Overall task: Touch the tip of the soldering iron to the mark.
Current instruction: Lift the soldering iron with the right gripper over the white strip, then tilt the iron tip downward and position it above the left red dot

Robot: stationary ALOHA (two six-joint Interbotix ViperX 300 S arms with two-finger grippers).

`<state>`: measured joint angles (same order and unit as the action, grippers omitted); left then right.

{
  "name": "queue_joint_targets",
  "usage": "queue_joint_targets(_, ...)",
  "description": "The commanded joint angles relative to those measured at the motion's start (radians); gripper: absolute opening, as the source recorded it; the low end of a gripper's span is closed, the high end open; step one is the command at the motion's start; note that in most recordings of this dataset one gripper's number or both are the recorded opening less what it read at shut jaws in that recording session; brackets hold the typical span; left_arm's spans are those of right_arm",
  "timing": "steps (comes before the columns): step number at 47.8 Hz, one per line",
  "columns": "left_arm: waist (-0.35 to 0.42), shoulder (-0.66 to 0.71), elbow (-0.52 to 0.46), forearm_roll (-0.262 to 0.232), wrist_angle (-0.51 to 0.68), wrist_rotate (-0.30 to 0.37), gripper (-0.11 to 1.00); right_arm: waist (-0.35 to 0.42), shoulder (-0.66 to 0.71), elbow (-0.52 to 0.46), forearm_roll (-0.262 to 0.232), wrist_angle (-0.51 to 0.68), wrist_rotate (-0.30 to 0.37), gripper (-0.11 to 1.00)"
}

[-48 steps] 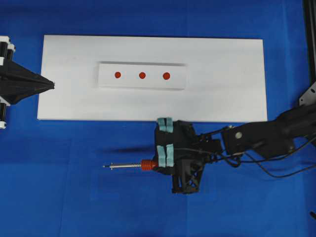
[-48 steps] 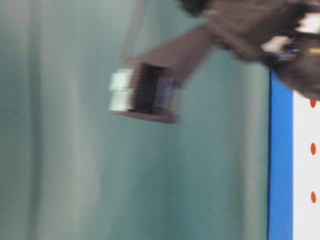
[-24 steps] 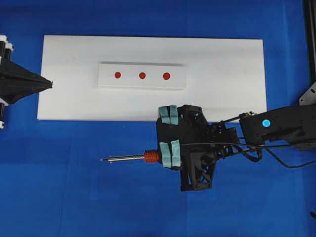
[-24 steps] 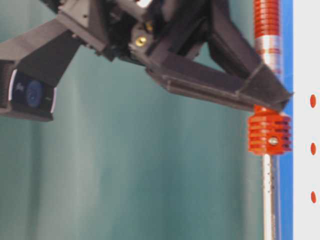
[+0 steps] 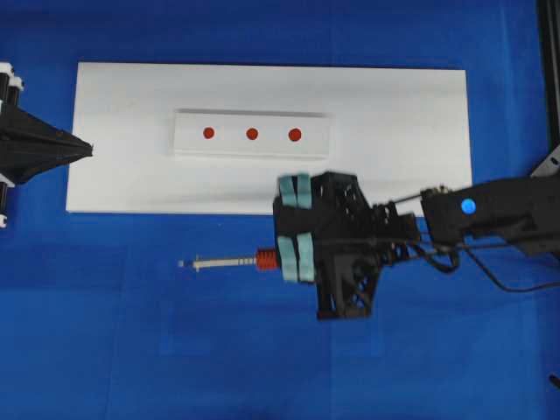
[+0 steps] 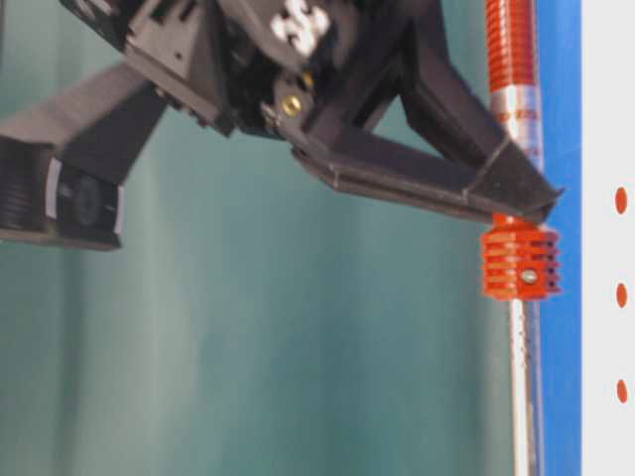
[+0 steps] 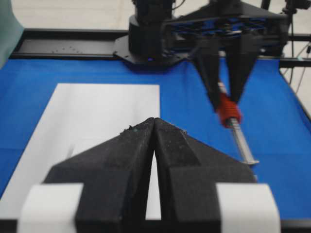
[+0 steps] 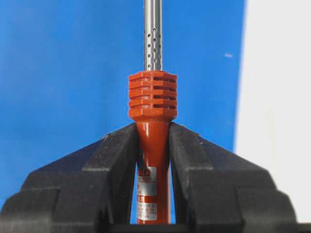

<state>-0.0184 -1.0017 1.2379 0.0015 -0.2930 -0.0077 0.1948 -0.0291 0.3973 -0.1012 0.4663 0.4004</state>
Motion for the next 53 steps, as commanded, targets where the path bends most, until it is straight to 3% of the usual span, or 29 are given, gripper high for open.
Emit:
queue_joint_targets(1,0.000,0.003,-0.006,0.000,-0.005,-0.002,0.00,-0.038,-0.043,-0.017,-0.023,0.018,-0.005,0.06)
queue_joint_targets(9,0.000,0.003,-0.003,0.000,-0.005,-0.002,0.00,-0.112,-0.063,-0.015,-0.064,0.054,-0.052,0.06)
queue_joint_targets(21,0.000,0.003,-0.003,0.000,-0.005,-0.003,0.00,-0.233,-0.075,-0.023,-0.063,0.063,-0.206,0.06)
queue_joint_targets(33,0.000,0.003,-0.002,0.000,-0.005,-0.003,0.00,-0.333,-0.075,-0.031,-0.060,0.063,-0.295,0.06)
queue_joint_targets(53,0.000,0.003,-0.002,0.000,-0.005,-0.002,0.00,-0.360,-0.072,-0.035,-0.055,0.063,-0.321,0.06)
